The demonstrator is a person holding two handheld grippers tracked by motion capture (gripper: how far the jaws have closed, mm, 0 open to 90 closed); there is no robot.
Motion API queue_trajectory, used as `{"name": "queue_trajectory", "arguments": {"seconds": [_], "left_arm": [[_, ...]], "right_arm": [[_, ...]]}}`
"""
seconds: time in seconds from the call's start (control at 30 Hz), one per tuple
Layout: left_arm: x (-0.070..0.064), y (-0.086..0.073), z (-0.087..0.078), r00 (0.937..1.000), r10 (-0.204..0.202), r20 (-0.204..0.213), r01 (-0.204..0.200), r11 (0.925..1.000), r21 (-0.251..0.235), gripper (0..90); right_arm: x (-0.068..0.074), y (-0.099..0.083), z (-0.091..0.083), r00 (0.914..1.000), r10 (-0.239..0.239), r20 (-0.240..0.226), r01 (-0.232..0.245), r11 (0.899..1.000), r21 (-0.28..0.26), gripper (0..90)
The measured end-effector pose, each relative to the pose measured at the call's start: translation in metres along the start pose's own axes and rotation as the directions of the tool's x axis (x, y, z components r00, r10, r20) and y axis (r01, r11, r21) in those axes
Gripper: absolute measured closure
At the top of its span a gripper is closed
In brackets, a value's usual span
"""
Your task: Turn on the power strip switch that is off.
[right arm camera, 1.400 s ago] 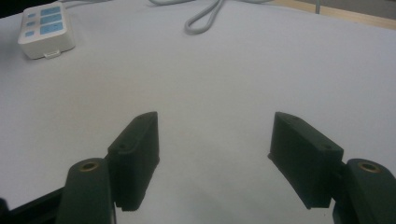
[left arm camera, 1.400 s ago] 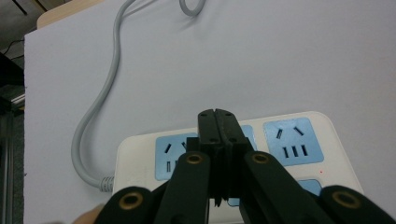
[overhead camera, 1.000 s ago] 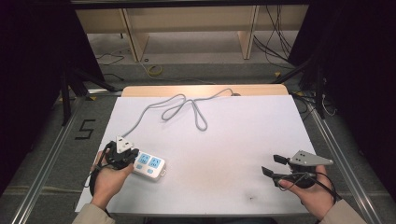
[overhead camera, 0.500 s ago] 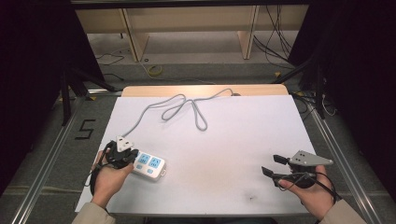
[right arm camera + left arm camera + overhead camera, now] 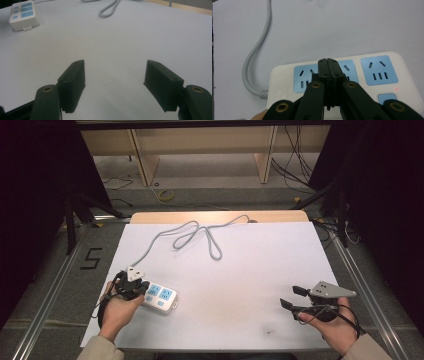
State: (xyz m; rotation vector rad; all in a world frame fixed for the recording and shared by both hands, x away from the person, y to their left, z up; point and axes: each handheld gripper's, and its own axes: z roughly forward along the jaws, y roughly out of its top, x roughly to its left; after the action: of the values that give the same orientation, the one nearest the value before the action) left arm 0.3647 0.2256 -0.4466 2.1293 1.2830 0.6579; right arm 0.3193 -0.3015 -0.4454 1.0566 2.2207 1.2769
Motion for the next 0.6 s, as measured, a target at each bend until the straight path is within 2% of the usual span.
{"name": "queue_trajectory", "arguments": {"seconds": [0.23, 0.4, 0.6], "left_arm": [[-0.0036, -0.0007, 0.0016, 0.9997, 0.002, 0.024, -0.003, 0.9993, 0.038, 90.0], [-0.0045, -0.0017, 0.0015, 0.9995, -0.011, 0.029, 0.009, 0.998, 0.062, 90.0], [-0.0088, -0.0028, 0.0008, 0.9986, -0.005, 0.053, 0.0, 0.9953, 0.097, 90.0]], "right_arm": [[-0.0003, 0.0, -0.0005, 1.0, 0.002, 0.002, -0.002, 1.0, 0.0, 33.2], [-0.0002, 0.0002, -0.0007, 1.0, -0.001, 0.001, 0.001, 1.0, -0.002, 33.2], [-0.0003, 0.0001, -0.0007, 1.0, 0.0, 0.002, 0.0, 1.0, -0.001, 33.2]]}}
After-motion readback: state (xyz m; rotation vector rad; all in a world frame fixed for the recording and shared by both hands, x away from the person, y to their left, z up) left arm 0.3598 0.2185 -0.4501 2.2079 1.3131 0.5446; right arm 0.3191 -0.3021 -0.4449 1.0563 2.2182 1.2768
